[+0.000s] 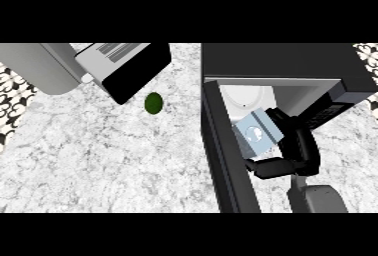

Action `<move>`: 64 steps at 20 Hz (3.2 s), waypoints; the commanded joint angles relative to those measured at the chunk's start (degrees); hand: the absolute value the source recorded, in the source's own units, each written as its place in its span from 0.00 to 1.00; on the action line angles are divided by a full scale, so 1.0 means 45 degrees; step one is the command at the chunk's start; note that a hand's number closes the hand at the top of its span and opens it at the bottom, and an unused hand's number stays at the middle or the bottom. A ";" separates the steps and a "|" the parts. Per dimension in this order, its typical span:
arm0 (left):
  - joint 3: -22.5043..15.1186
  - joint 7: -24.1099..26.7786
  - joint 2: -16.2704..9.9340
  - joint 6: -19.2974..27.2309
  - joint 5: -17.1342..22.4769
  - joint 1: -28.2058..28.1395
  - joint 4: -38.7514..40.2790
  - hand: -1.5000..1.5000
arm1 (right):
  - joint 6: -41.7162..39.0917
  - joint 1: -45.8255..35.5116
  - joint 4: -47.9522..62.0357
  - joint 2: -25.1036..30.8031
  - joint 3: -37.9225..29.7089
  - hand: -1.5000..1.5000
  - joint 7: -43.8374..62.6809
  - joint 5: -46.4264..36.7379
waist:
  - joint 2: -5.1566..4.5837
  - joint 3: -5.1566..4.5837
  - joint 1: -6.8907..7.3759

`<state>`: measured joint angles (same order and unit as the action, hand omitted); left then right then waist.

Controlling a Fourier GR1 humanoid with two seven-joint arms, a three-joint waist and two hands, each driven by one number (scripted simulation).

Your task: Pick up the milk, place it into the microwave and close the microwave

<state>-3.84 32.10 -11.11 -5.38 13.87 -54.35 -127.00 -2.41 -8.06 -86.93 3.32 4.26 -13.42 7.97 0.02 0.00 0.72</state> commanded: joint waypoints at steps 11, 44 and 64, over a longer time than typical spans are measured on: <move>0.1249 -0.0617 -0.0102 -0.0738 0.0803 0.0774 0.0258 0.00 | 0.1002 -0.5470 0.8014 0.0409 -0.2377 1.00 -0.1675 -0.0804 | -0.0077 0.0013 0.0140; 0.2289 -0.1051 -0.0340 -0.1842 0.1077 0.2584 0.1917 0.00 | 0.8676 -1.0786 1.7130 0.1171 -0.3116 1.00 -0.7293 -0.4207 | -0.0397 0.0046 0.0922; 0.1879 -0.1048 -0.0158 -0.1948 0.0661 0.3825 0.2981 0.00 | 0.9174 -1.0961 1.8306 0.2528 -0.3326 1.00 -0.6777 -0.4715 | -0.0811 0.0068 0.1557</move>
<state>5.10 27.00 -12.38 -14.37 17.42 -38.36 -114.82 35.82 -56.37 -4.91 13.75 -10.58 -44.99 -13.03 -3.41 0.39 7.06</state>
